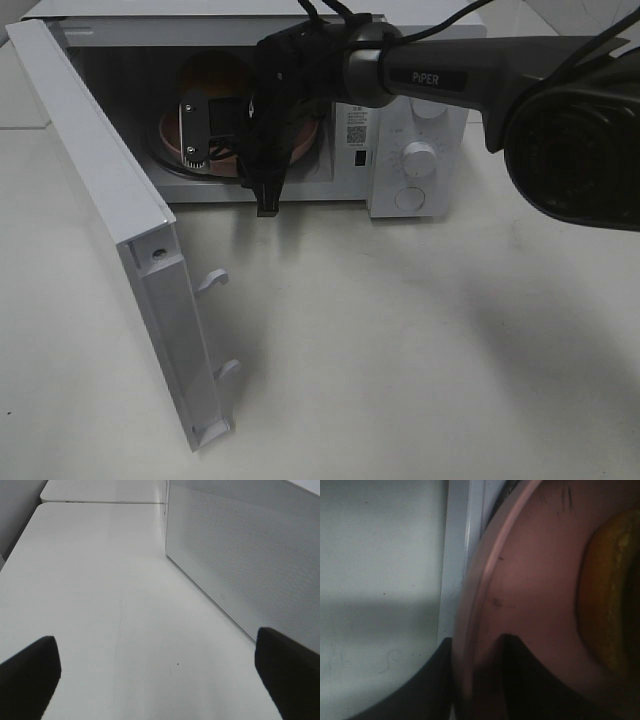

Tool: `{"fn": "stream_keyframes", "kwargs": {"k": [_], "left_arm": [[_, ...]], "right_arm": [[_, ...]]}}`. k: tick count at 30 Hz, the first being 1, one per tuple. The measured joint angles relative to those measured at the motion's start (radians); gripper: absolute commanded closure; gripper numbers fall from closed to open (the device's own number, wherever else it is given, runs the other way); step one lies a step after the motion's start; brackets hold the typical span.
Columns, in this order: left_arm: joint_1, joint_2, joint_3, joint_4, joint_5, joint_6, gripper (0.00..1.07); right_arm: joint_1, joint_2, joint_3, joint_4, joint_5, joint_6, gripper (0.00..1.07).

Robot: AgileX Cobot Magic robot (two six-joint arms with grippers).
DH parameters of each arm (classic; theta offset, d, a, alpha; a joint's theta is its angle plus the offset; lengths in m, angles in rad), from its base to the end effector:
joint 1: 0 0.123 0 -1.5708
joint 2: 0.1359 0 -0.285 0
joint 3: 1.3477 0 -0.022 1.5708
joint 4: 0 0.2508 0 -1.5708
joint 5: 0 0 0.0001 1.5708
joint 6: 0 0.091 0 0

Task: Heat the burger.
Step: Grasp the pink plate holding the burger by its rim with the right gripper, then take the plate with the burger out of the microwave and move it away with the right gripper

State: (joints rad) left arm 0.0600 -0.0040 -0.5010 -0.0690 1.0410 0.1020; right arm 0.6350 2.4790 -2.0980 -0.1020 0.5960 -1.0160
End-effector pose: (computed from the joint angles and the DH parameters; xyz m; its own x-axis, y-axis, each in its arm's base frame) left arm -0.0045 -0.0057 0.2793 -0.4316 0.0411 -0.9011 0.0227 0.9991 0.0347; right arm 0.4460 0.3221 0.1442 0.2191 -0.9440 -0.2466 -0.8117 -0.0361 -0.5830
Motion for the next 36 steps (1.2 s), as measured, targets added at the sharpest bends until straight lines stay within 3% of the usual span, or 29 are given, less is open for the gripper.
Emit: {"fn": "stream_keyframes", "kwargs": {"k": [10, 25, 36], "left_arm": [[0.0, 0.0, 0.0, 0.0, 0.0, 0.0, 0.09], [0.0, 0.0, 0.0, 0.0, 0.0, 0.0, 0.09], [0.0, 0.0, 0.0, 0.0, 0.0, 0.0, 0.09]], "right_arm": [[0.017, -0.024, 0.005, -0.034, -0.004, -0.008, 1.07], [0.03, -0.167, 0.232, -0.086, -0.089, -0.057, 1.07], [0.031, -0.286, 0.491, -0.078, -0.281, -0.111, 1.07]]}}
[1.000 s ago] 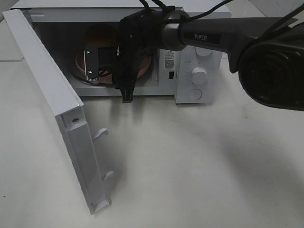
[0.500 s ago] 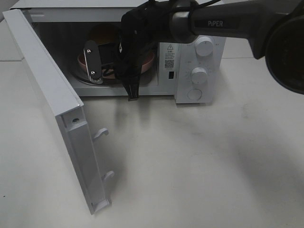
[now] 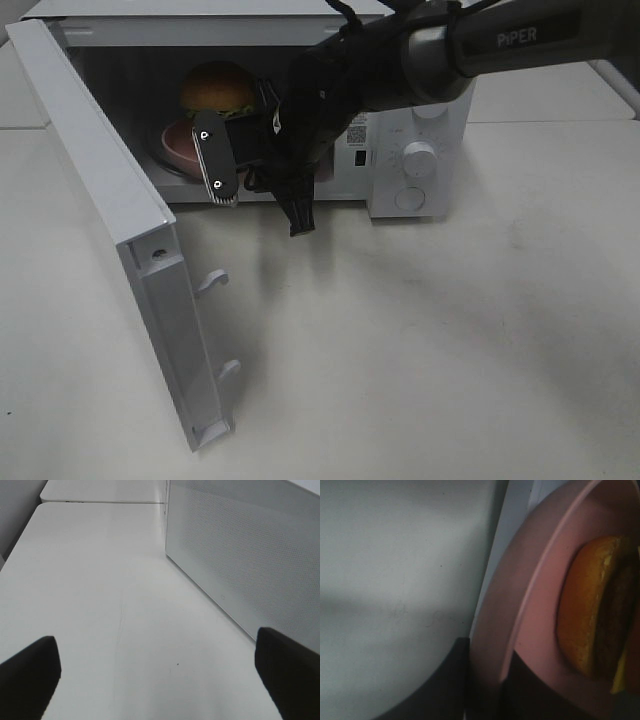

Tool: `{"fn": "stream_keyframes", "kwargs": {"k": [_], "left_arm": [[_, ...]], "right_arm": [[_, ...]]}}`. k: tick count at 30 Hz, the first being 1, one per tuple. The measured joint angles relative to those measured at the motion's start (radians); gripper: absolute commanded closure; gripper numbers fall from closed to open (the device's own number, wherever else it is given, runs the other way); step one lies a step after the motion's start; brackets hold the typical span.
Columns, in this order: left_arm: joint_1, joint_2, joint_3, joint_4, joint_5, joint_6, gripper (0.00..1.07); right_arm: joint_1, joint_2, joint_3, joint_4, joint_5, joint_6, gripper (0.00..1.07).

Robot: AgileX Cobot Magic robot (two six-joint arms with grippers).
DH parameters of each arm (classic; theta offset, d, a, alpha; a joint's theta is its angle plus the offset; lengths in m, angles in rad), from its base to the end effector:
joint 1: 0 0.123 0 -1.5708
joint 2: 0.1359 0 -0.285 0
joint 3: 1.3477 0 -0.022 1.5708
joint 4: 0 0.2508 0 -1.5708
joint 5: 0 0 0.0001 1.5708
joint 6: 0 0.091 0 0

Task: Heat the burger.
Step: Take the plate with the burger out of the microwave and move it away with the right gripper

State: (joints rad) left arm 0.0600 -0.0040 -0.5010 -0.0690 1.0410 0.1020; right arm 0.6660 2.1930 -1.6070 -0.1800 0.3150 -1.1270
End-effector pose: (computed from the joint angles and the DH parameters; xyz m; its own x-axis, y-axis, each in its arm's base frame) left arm -0.0045 -0.0057 0.2793 -0.4316 0.0411 -0.9011 0.0227 0.9991 0.0347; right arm 0.3879 0.2984 0.1635 0.4120 -0.8992 -0.1471 -0.7059 -0.2129 -0.6755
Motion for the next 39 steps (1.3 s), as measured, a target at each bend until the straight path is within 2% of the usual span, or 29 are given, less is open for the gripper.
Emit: {"fn": "stream_keyframes", "kwargs": {"k": [1, 16, 33, 39], "left_arm": [[0.0, 0.0, 0.0, 0.0, 0.0, 0.0, 0.09], [0.0, 0.0, 0.0, 0.0, 0.0, 0.0, 0.09], [0.0, 0.0, 0.0, 0.0, 0.0, 0.0, 0.09], [0.0, 0.0, 0.0, 0.0, 0.0, 0.0, 0.09]], "right_arm": [[0.0, -0.022, 0.045, 0.001, -0.035, 0.0, 1.07], [0.003, -0.18, 0.34, 0.001, -0.251, -0.087, 1.07], [0.006, -0.35, 0.604, -0.052, -0.405, -0.105, 1.07], [0.006, -0.389, 0.648, -0.052, -0.407, -0.105, 1.07]]}}
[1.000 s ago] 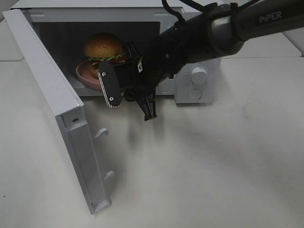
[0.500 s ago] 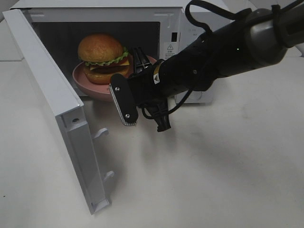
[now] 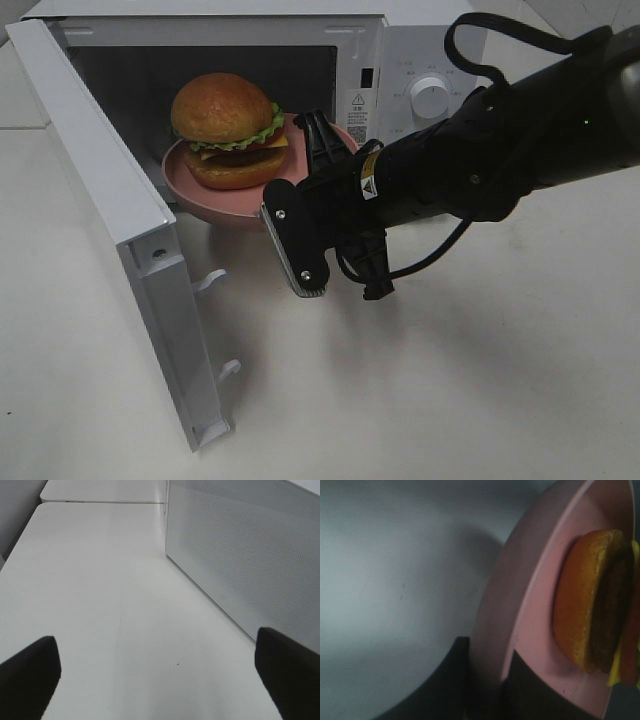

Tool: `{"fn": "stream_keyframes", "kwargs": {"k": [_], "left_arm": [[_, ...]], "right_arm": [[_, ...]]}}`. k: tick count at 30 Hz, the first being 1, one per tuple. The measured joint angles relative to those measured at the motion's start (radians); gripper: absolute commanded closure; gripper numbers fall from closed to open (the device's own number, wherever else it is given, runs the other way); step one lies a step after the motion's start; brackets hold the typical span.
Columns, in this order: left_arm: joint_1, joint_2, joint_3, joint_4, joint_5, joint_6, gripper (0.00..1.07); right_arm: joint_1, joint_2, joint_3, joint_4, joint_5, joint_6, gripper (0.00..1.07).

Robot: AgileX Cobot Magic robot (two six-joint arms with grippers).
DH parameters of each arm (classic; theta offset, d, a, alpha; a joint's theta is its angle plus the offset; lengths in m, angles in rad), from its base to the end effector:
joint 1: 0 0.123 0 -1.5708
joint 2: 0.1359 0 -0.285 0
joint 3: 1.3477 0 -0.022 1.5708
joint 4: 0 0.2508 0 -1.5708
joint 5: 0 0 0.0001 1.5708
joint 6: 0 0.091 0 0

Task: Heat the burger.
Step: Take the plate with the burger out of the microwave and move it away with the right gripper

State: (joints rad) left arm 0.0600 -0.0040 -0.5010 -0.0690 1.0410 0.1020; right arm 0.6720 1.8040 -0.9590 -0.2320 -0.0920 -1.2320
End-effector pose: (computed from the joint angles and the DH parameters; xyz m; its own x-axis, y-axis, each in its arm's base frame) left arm -0.0045 -0.0057 0.2793 -0.4316 0.0411 -0.9011 0.0227 0.9991 0.0347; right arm 0.2895 0.2327 0.1760 0.5796 -0.8091 -0.0974 -0.5504 -0.3005 -0.7789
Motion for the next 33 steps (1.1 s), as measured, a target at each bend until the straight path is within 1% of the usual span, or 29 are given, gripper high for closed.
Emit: {"fn": "stream_keyframes", "kwargs": {"k": [2, 6, 8, 13, 14, 17, 18, 22, 25, 27, 29, 33], "left_arm": [[0.0, 0.0, 0.0, 0.0, 0.0, 0.0, 0.09], [0.0, 0.0, 0.0, 0.0, 0.0, 0.0, 0.09], [0.0, 0.0, 0.0, 0.0, 0.0, 0.0, 0.09], [0.0, 0.0, 0.0, 0.0, 0.0, 0.0, 0.09], [0.0, 0.0, 0.0, 0.0, 0.0, 0.0, 0.09], [0.0, 0.0, 0.0, 0.0, 0.0, 0.0, 0.09], [0.0, 0.0, 0.0, 0.0, 0.0, 0.0, 0.09], [0.0, 0.0, 0.0, 0.0, 0.0, 0.0, 0.09], [0.0, 0.0, 0.0, 0.0, 0.0, 0.0, 0.09], [0.0, 0.0, 0.0, 0.0, 0.0, 0.0, 0.09], [0.0, 0.0, 0.0, 0.0, 0.0, 0.0, 0.09], [0.0, 0.0, 0.0, 0.0, 0.0, 0.0, 0.09]], "right_arm": [[0.0, -0.032, 0.037, 0.0, 0.0, 0.0, 1.07], [0.0, -0.066, 0.07, 0.001, 0.0, 0.002, 1.07], [0.0, -0.114, 0.117, 0.004, 0.0, 0.009, 1.07], [0.0, -0.167, 0.162, 0.008, 0.001, 0.024, 1.07], [-0.001, -0.197, 0.185, 0.011, 0.001, 0.028, 1.07], [-0.002, -0.209, 0.197, 0.011, 0.001, 0.028, 1.07], [-0.002, -0.238, 0.221, 0.011, 0.001, 0.029, 1.07], [-0.002, -0.309, 0.268, 0.011, 0.034, 0.029, 1.07], [-0.002, -0.32, 0.277, 0.011, 0.043, 0.029, 1.07], [-0.002, -0.381, 0.314, 0.011, 0.092, 0.03, 1.07], [-0.002, -0.393, 0.324, 0.011, 0.098, 0.03, 1.07], [-0.002, -0.474, 0.367, 0.011, 0.133, 0.033, 1.07]]}}
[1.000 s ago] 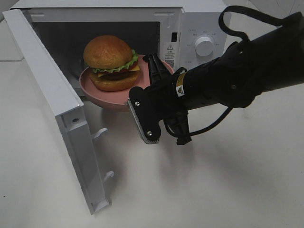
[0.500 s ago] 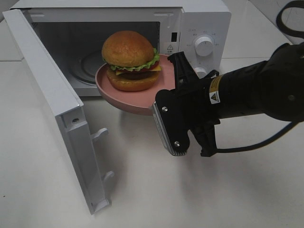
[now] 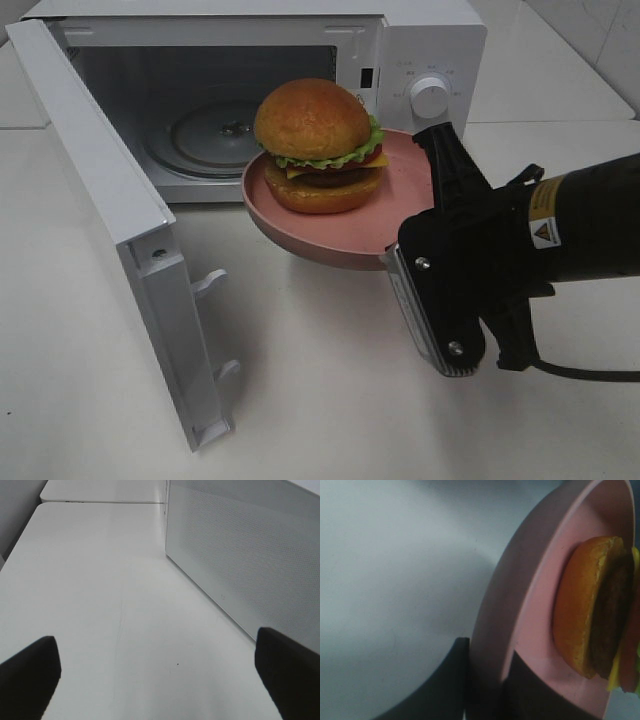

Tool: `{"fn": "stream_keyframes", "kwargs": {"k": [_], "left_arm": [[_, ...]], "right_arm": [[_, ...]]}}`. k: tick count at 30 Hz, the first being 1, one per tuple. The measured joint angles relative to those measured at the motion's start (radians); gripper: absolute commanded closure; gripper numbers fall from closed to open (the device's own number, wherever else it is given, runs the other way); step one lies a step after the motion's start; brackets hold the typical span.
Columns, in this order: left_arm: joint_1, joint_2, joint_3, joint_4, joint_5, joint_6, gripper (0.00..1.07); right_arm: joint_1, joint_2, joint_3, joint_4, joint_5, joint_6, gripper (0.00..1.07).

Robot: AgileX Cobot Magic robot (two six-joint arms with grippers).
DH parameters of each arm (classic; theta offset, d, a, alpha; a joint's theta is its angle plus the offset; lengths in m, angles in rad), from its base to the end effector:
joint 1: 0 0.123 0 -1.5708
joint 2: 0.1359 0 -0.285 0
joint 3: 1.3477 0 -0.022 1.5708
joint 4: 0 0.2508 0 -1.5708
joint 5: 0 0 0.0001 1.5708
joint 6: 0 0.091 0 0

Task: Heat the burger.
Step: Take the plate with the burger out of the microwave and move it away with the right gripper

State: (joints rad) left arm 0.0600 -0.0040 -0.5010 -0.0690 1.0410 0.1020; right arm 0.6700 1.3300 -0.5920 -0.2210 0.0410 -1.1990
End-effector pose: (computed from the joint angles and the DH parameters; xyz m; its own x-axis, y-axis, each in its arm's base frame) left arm -0.0045 -0.0057 0.2793 -0.4316 0.0411 -0.9011 0.0227 0.9991 0.0347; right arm 0.1989 0.1565 0.2139 0.5334 -0.8386 -0.1103 -0.5863 -0.2726 -0.7628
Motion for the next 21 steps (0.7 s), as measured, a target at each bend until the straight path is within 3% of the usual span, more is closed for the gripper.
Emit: {"fn": "stream_keyframes", "kwargs": {"k": [21], "left_arm": [[0.0, 0.0, 0.0, 0.0, 0.0, 0.0, 0.09]], "right_arm": [[0.0, -0.349, 0.123, 0.007, 0.241, 0.0, 1.07]]}}
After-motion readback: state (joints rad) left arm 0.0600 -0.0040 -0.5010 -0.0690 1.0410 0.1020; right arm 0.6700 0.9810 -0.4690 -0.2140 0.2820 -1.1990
